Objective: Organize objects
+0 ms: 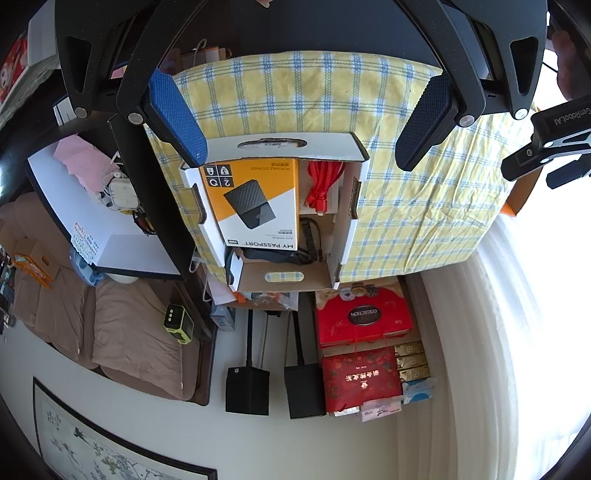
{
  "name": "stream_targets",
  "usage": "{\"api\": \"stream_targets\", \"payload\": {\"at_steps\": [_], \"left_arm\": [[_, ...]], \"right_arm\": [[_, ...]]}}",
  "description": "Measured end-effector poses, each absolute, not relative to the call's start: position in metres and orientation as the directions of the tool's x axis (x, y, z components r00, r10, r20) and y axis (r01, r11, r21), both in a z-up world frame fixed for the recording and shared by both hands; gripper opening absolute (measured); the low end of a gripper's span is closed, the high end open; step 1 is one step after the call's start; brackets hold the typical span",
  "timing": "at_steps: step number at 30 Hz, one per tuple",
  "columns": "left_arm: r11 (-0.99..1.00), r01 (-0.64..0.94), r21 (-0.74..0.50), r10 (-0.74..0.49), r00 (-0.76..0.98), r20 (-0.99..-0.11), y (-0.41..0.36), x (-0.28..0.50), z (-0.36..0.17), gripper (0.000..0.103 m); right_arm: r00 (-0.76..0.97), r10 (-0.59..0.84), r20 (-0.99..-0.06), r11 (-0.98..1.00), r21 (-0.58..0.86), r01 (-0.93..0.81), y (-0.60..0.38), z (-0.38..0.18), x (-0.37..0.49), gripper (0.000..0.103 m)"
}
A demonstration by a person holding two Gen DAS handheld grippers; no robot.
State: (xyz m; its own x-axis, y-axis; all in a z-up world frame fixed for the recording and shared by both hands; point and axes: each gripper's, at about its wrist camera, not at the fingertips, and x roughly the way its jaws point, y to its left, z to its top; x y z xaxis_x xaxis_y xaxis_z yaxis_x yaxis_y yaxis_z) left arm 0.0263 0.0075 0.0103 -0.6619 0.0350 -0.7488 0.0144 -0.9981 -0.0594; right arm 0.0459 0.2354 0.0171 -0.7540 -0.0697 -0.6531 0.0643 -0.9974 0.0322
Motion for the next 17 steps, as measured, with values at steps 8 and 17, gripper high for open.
{"api": "stream_targets", "payload": {"at_steps": [8,17], "left_arm": [[-0.998,0.018,-0.059,0.032,-0.662,-0.749,0.0076,0.026,0.0094,0.103],[-0.998,0.018,-0.057,0.031,-0.661,-0.749,0.0082,0.0256,0.0089,0.103]], "right_arm": [[-0.753,-0.069,-0.655,-0.998,0.035,0.061,0.2357,0.0164,0.0462,0.102],[-0.75,-0.07,-0.657,-0.997,0.036,0.061,0.2347,0.0166,0.0459,0.102]]}}
